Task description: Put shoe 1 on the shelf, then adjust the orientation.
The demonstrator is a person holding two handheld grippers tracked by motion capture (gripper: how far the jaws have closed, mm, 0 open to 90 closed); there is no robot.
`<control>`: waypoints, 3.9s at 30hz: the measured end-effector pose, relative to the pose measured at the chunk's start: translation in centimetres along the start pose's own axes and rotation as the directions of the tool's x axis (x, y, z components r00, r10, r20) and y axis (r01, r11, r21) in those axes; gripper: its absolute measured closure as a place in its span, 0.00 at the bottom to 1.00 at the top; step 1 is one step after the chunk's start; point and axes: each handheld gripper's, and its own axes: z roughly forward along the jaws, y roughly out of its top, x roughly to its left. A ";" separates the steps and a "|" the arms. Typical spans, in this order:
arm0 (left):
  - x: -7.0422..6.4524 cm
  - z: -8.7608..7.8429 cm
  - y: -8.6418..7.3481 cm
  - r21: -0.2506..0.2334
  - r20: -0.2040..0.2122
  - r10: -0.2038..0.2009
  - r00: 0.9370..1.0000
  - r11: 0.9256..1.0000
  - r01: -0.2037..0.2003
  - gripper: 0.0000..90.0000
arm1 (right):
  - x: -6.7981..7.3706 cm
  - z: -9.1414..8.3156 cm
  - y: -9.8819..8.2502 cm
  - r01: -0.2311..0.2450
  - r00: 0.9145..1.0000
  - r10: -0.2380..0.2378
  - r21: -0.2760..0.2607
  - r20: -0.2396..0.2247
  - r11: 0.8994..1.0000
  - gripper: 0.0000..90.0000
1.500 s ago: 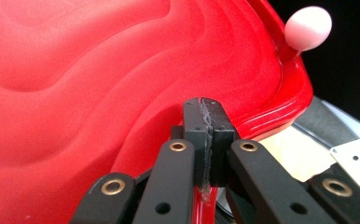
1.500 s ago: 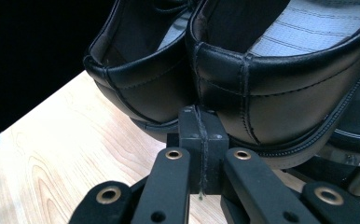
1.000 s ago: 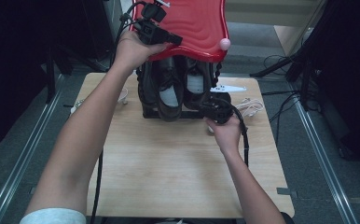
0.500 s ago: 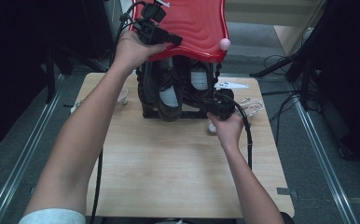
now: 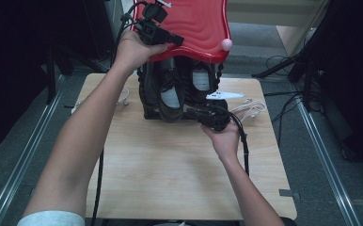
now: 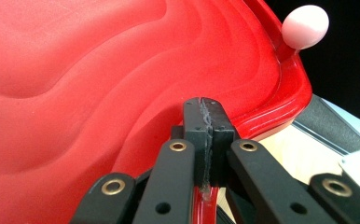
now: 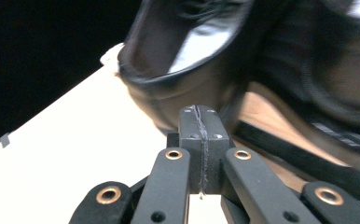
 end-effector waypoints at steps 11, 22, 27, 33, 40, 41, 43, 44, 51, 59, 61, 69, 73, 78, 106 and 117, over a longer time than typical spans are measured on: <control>-0.1 0.0 -0.1 -0.006 -0.006 -0.001 1.000 1.000 0.001 1.00 | 2.2 1.9 -0.6 0.042 0.998 -0.041 0.030 -0.045 0.999 1.00; -0.1 0.0 -0.1 -0.008 -0.009 -0.009 1.000 1.000 0.009 1.00 | 2.9 2.6 0.9 0.057 0.997 -0.056 0.021 -0.046 0.998 1.00; -0.1 0.0 -0.1 -0.007 -0.007 -0.013 1.000 1.000 0.013 1.00 | 3.0 3.8 2.4 0.066 0.998 -0.066 0.027 -0.020 0.997 1.00; -0.1 0.0 0.0 -0.002 -0.005 -0.023 1.000 1.000 0.023 1.00 | 2.8 5.4 3.6 0.033 0.999 -0.033 0.014 -0.018 0.999 1.00; -0.1 0.0 0.0 0.000 -0.005 -0.032 0.999 0.999 0.032 1.00 | 2.6 7.3 5.0 -0.009 1.000 0.009 -0.008 -0.014 1.000 1.00; -0.1 0.0 0.0 0.001 -0.007 -0.032 0.999 0.999 0.032 1.00 | 2.6 7.5 5.2 -0.012 1.000 0.012 -0.005 -0.016 1.000 1.00; -0.1 0.0 0.0 0.002 -0.011 -0.044 0.999 0.999 0.044 1.00 | 2.7 7.9 5.5 -0.012 1.000 0.012 0.000 -0.015 1.000 1.00; -0.2 0.0 0.0 0.003 -0.013 -0.041 0.999 0.999 0.041 1.00 | 2.8 8.1 5.7 -0.004 1.000 0.004 0.003 -0.013 1.000 1.00; -0.2 -0.6 0.0 0.009 -0.023 -0.039 0.999 0.999 0.039 0.98 | 3.1 8.9 5.5 0.011 1.000 -0.011 0.031 -0.007 0.999 1.00; -1.0 -2.8 -0.2 0.002 0.021 -0.031 0.999 1.000 0.031 0.91 | 3.3 6.1 4.3 0.056 0.998 -0.055 0.045 -0.019 0.997 0.97; -1.5 -3.2 -0.4 0.000 0.037 -0.036 0.999 0.999 0.036 0.87 | 3.3 5.6 3.9 0.056 0.998 -0.055 0.048 -0.024 0.997 0.95; -3.4 -3.6 -2.1 0.017 0.075 -0.021 0.997 1.000 0.020 0.67 | 2.7 2.7 2.3 0.047 0.997 -0.046 0.026 -0.057 0.999 0.80; -4.2 -3.6 -3.1 0.030 0.087 -0.020 0.996 0.999 0.017 0.59 | 2.1 1.3 1.3 0.047 0.997 -0.046 0.024 -0.057 0.999 0.74; -4.9 -4.0 -4.4 0.015 0.100 -0.006 0.995 1.000 0.004 0.52 | 1.6 0.1 0.1 0.050 0.997 -0.050 0.014 -0.056 0.999 0.68; -4.9 -3.8 -16.7 0.035 0.078 -0.081 0.994 0.996 0.079 0.44 | 0.3 -2.7 -5.0 0.043 0.998 -0.041 0.057 -0.042 0.997 0.58; -3.9 -2.8 -21.6 0.070 0.060 -0.136 0.989 0.989 0.132 0.43 | -0.5 -3.2 -6.8 0.041 0.999 -0.040 0.091 -0.016 0.995 0.57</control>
